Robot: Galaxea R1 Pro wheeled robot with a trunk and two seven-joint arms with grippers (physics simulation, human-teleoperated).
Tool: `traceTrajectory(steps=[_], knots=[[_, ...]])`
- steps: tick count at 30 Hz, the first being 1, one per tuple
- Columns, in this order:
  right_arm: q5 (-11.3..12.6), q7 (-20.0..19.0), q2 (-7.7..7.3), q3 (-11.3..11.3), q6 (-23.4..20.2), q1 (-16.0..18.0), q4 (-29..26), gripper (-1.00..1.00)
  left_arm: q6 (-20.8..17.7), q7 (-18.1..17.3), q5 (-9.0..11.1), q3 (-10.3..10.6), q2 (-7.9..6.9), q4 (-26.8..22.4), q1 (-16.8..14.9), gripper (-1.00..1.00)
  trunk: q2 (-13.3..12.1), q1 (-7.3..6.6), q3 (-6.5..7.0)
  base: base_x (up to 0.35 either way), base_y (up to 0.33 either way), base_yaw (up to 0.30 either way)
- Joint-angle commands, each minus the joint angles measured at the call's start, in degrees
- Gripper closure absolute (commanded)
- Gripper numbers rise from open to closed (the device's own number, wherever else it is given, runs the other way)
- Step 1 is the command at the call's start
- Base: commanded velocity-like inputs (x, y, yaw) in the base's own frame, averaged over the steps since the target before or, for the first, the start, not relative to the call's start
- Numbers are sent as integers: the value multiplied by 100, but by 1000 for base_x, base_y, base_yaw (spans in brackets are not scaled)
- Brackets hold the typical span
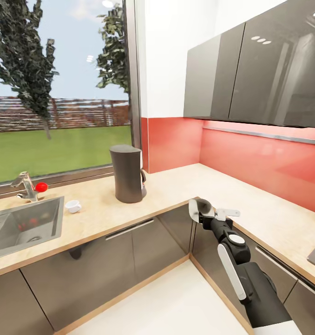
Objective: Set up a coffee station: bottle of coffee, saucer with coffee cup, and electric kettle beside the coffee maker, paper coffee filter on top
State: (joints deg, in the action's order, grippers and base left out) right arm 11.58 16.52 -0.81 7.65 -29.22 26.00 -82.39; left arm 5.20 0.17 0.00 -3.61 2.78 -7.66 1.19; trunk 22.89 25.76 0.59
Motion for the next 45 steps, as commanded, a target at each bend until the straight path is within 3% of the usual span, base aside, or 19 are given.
traceTrajectory(steps=[1, 12, 39, 42, 45], knots=[[63, 53, -5, 19, -20, 2, -6, 100, 7, 1, 0, -37, 4, -8, 4, -100, 3, 2, -1, 6, 0, 0], [72, 53, 2, 43, -24, 2, 0, 100, 7, 9, -3, -58, 2, -8, 4, -100, 3, 2, -18, 156, -157, 153], [77, 46, 5, 80, -35, 2, -2, 100, 6, 10, 9, -99, -15, -8, 4, -100, 3, 2, -37, 82, -293, 232], [59, 59, 3, 624, -34, 4, -65, 100, 7, 10, 9, -103, -15, -8, 4, -100, 3, 2, -37, 216, -282, 16], [51, 70, 2, 976, -23, 4, -78, 100, 7, 10, 9, -104, -16, -8, 4, -100, 3, 2, -37, 221, -280, 6]])
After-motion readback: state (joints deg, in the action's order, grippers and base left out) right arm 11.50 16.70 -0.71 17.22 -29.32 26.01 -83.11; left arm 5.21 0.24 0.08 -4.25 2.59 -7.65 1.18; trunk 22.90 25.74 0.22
